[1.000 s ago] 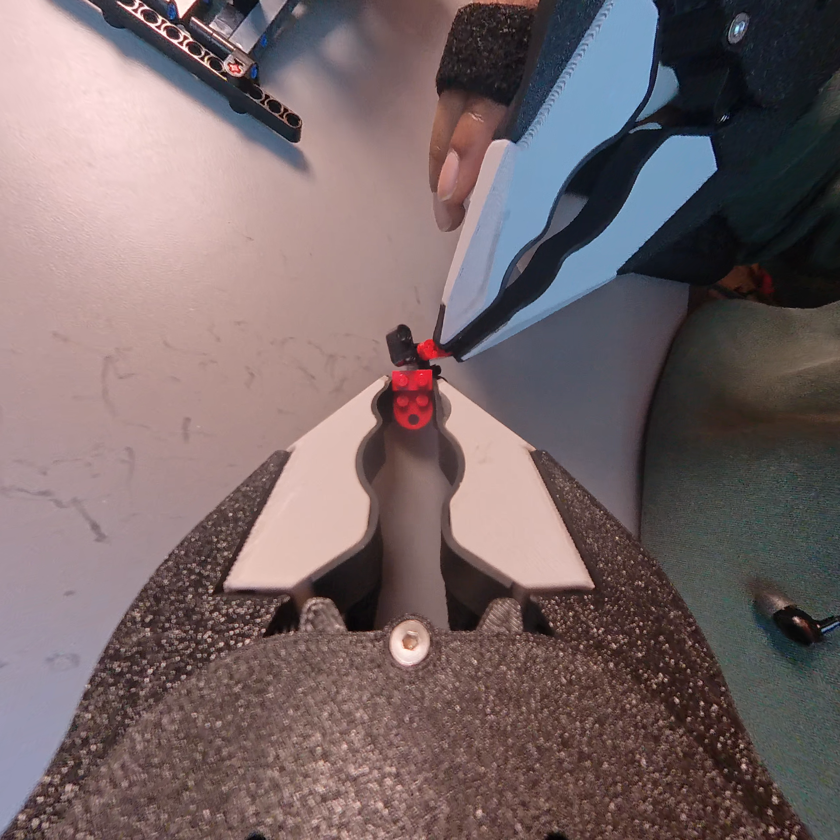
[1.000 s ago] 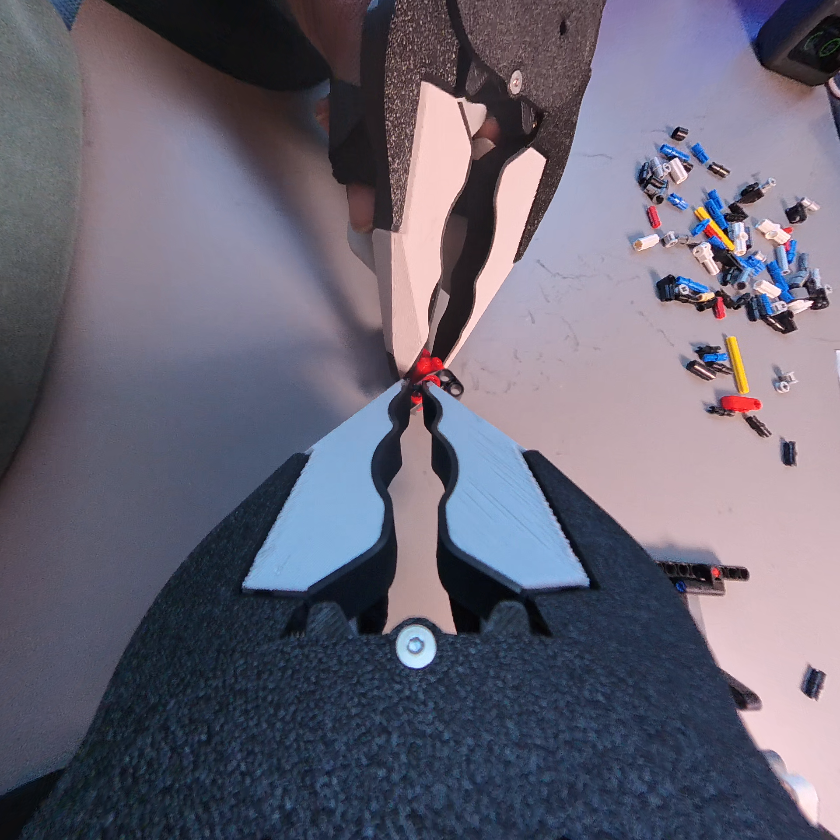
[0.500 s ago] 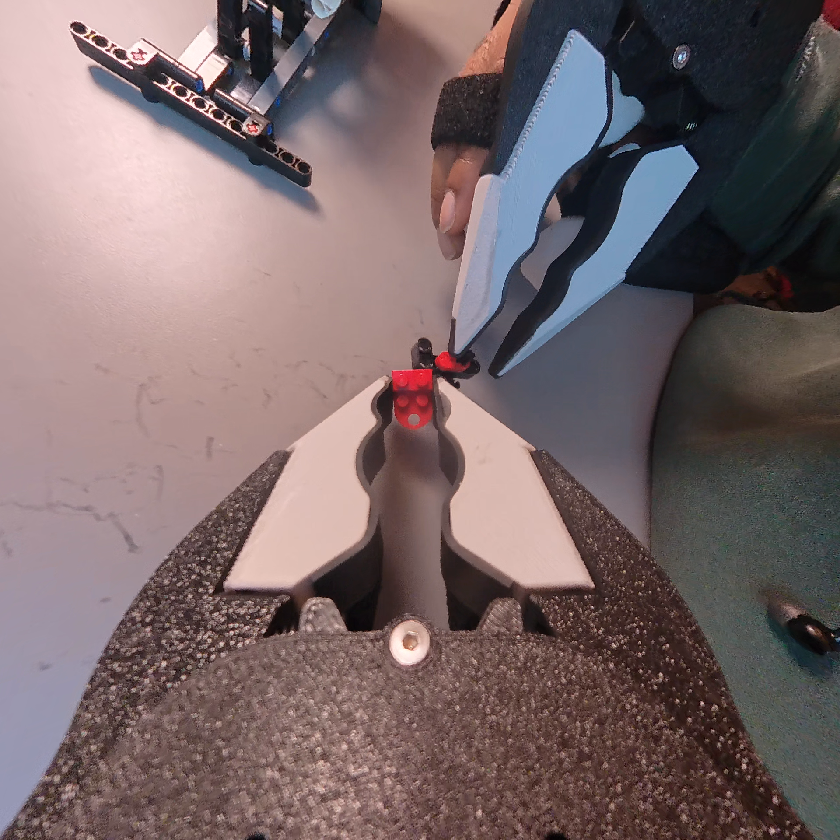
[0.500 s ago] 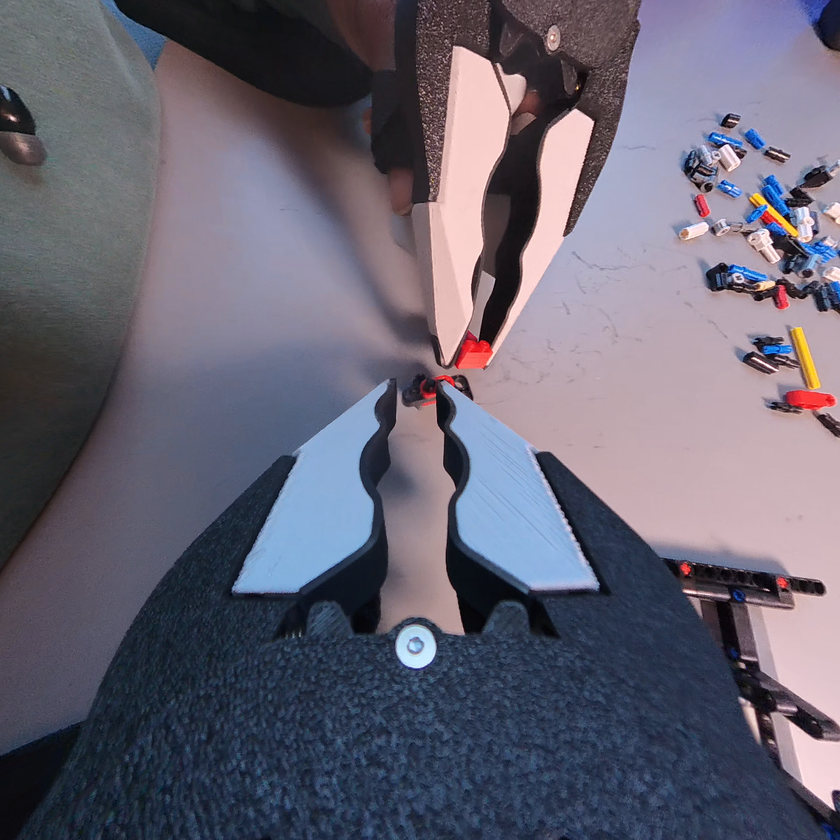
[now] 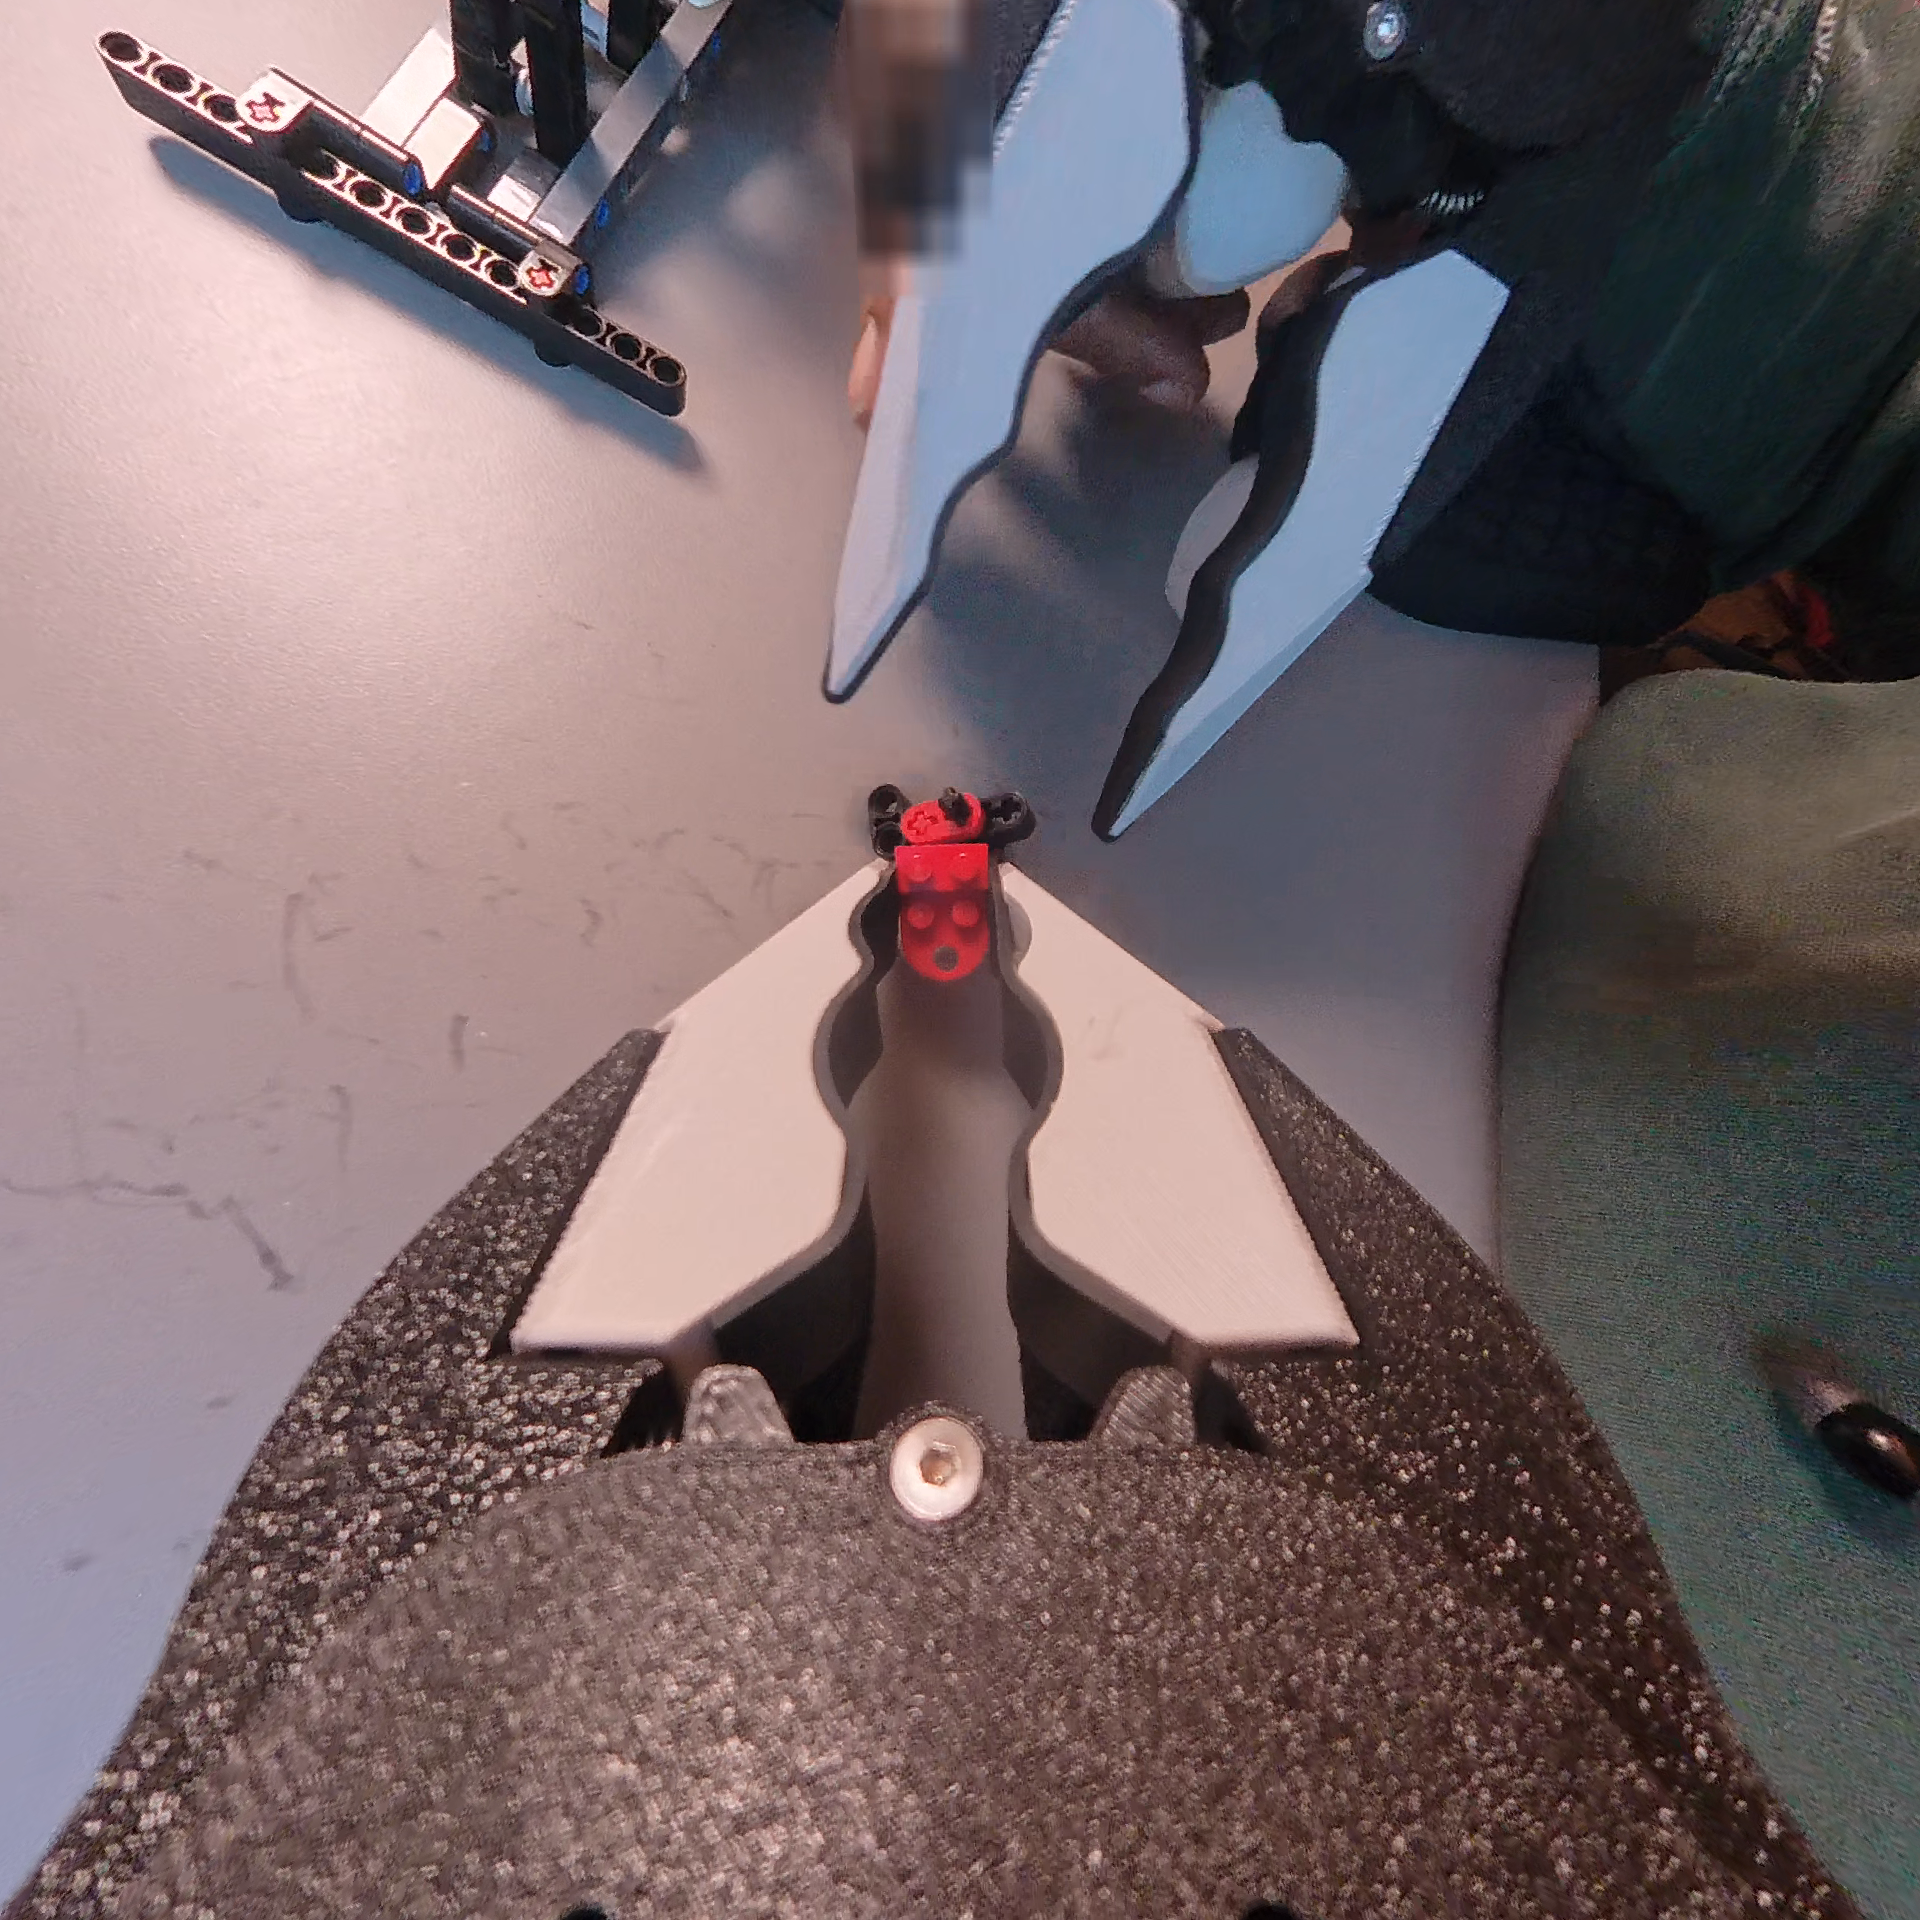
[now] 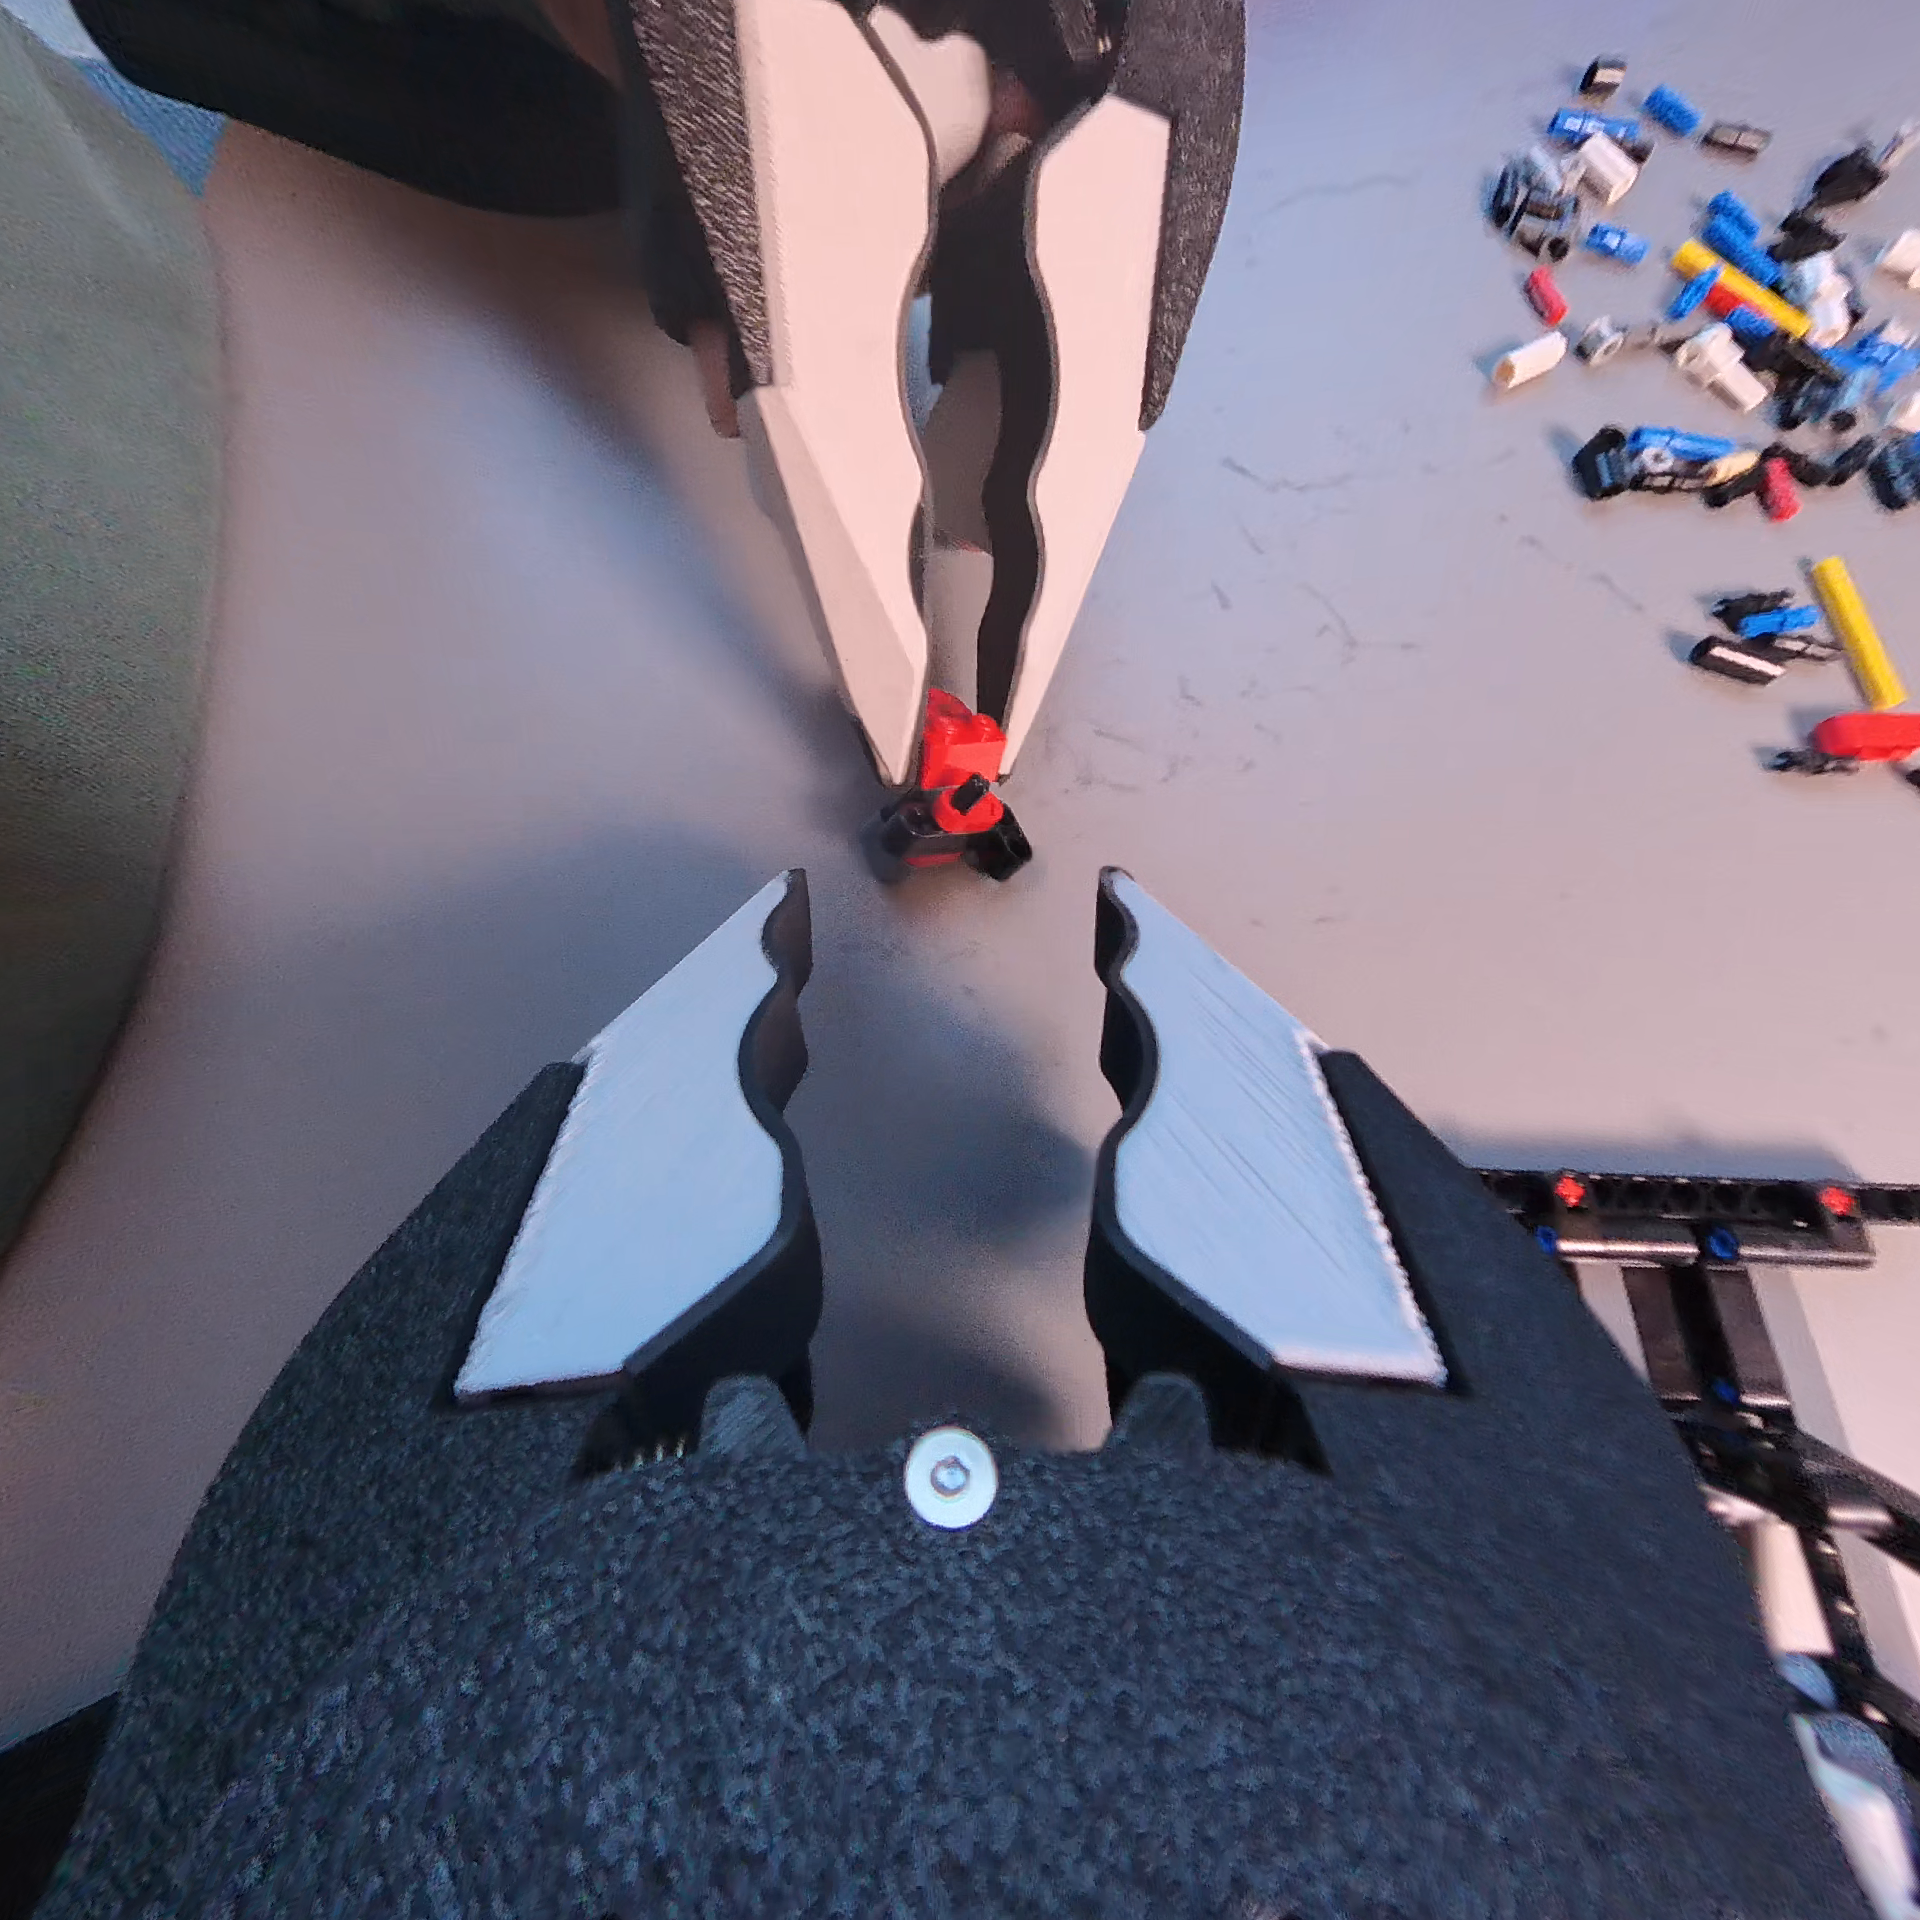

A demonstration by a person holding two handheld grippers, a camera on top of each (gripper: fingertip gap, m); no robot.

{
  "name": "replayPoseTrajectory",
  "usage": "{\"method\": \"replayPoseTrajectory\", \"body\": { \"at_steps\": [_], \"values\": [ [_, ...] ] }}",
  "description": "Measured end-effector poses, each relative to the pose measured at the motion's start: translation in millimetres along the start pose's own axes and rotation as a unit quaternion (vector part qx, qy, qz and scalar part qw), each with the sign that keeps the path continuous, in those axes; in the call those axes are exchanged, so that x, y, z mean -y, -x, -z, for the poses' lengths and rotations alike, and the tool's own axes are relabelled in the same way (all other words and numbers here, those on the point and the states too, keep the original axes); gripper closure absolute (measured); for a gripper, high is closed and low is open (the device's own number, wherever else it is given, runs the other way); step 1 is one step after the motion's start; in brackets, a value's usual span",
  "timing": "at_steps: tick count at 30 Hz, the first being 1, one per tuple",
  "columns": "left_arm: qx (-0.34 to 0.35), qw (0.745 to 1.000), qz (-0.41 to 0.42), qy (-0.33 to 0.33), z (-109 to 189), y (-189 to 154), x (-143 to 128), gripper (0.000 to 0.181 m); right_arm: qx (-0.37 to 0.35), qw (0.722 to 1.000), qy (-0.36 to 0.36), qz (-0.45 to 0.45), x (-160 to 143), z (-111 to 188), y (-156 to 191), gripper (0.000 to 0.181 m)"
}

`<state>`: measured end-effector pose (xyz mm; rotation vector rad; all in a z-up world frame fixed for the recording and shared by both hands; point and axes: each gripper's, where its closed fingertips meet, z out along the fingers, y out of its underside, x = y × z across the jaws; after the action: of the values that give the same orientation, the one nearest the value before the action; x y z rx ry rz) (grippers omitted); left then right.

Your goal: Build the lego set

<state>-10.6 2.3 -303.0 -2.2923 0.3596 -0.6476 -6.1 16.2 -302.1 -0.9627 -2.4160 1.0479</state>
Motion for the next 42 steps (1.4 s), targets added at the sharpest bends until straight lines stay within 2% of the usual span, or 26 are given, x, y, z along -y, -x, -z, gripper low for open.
{"method": "replayPoseTrajectory", "body": {
  "at_steps": [8,12,16,19,22,24,26,29,31,38,42],
  "values": [
    [-0.003,1.0,-0.005,0.002,-0.6,-0.7,-0.1,0.165,0.119,0.991,0.025,-0.052,1.9,-4.6,3.2,0.132],
    [-0.004,1.0,-0.006,-0.013,6.0,0.0,4.0,0.165,0.188,0.977,0.089,-0.044,2.6,-11.4,3.3,0.132],
    [0.001,1.0,-0.004,-0.025,16.2,5.7,4.3,0.165,0.206,0.967,0.151,-0.014,2.4,-13.7,1.1,0.139],
    [0.0,0.999,0.002,-0.036,23.2,8.7,5.5,0.165,0.18,0.969,0.168,0.014,0.1,-14.8,1.5,0.148],
    [-0.013,0.999,0.008,-0.043,27.5,5.6,6.9,0.165,0.133,0.98,0.136,0.052,1.7,-15.7,10.2,0.149],
    [-0.035,0.998,0.015,-0.051,29.2,-0.9,8.8,0.165,0.069,0.989,0.104,0.077,4.1,-15.1,9.0,0.149],
    [-0.048,0.997,0.022,-0.052,28.9,-4.8,9.4,0.165,-0.028,0.992,0.075,0.099,6.9,-12.6,-3.5,0.149],
    [-0.044,0.998,0.014,-0.039,23.4,-5.8,5.6,0.165,-0.135,0.983,0.026,0.121,14.7,-6.7,-11.6,0.149],
    [-0.035,0.999,0.005,-0.029,18.3,-6.1,3.6,0.165,-0.18,0.973,0.019,0.143,12.9,-7.3,-12.3,0.149],
    [0.007,1.0,-0.023,0.011,2.4,-3.0,-5.7,0.165,-0.224,0.958,0.028,0.177,13.8,-15.2,-7.3,0.148],
    [0.008,0.999,-0.031,0.02,-0.1,-4.1,-8.6,0.165,-0.209,0.962,0.026,0.173,12.8,-14.5,-3.0,0.148]
  ]
}}
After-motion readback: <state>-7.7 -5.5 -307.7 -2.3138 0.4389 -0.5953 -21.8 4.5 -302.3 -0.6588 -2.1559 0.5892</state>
